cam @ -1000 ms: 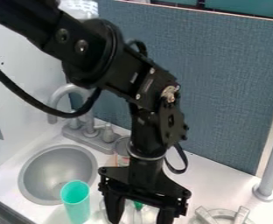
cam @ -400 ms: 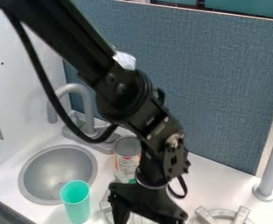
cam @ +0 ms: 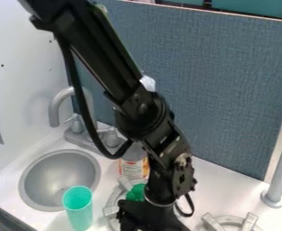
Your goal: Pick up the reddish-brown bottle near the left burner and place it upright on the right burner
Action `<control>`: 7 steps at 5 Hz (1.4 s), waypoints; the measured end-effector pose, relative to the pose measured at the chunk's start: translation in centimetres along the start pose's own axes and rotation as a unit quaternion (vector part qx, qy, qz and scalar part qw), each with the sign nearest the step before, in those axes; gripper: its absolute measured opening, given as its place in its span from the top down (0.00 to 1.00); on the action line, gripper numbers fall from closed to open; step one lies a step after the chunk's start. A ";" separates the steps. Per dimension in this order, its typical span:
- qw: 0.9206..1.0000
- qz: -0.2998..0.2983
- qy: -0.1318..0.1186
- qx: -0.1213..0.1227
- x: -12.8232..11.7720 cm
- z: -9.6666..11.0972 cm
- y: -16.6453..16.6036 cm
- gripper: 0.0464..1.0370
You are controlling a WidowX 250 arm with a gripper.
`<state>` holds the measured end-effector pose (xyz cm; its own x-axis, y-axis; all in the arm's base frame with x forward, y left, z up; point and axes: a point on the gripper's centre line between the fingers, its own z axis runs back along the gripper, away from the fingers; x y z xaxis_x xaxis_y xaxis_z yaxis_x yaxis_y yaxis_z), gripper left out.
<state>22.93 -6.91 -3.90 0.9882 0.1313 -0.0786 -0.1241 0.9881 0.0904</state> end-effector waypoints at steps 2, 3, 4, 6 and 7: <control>1.000 -0.002 -0.005 -0.006 0.6 -0.7 0.0 0.50; 1.000 0.001 -0.016 -0.018 0.3 0.9 0.0 0.69; 0.999 -0.001 -0.034 -0.020 0.1 3.9 -0.6 0.69; 0.996 -0.018 -0.061 -0.067 2.8 9.2 -4.6 0.69; 0.994 -0.040 -0.031 -0.093 4.7 8.4 -7.1 0.69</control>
<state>29.16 -13.94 3.41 0.9986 0.0514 -0.0154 -0.0527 0.9936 -0.0994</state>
